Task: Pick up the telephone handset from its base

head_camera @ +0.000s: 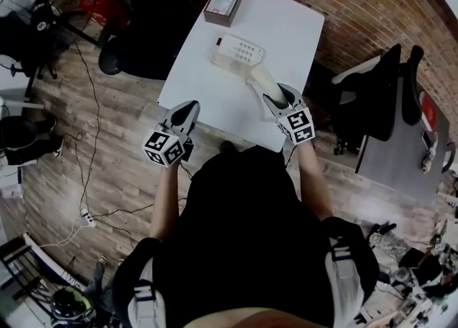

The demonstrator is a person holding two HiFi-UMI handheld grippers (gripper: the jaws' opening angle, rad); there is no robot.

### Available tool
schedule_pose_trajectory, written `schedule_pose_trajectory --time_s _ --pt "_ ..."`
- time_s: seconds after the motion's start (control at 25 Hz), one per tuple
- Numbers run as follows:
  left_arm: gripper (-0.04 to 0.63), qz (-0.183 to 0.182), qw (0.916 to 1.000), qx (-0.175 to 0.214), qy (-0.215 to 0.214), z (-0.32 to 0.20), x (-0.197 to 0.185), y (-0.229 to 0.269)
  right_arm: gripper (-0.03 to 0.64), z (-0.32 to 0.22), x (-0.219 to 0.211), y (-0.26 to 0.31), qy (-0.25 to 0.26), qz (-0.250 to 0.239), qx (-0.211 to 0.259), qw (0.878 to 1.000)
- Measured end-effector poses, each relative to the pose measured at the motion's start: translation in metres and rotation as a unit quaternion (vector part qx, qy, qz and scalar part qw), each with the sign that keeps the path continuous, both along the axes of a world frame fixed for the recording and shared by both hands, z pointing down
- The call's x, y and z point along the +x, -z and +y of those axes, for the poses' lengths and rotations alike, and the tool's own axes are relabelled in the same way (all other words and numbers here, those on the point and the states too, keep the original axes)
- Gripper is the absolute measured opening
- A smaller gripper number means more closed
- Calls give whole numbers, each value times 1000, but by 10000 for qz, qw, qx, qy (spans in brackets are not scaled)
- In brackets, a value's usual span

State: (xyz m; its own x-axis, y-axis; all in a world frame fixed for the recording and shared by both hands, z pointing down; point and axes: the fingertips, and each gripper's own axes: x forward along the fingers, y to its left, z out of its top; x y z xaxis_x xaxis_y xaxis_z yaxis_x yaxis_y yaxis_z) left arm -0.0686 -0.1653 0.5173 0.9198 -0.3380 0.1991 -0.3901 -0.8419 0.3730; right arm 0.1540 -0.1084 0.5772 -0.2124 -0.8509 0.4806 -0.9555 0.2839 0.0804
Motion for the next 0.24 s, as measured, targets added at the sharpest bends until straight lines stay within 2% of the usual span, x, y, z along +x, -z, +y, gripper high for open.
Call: schedule_pose_trajectory --time_s 0.24 --pt "18 -5 10000 -35 45 -1 -2 -3 207 0 -1 -3 23 -30 -1 10000"
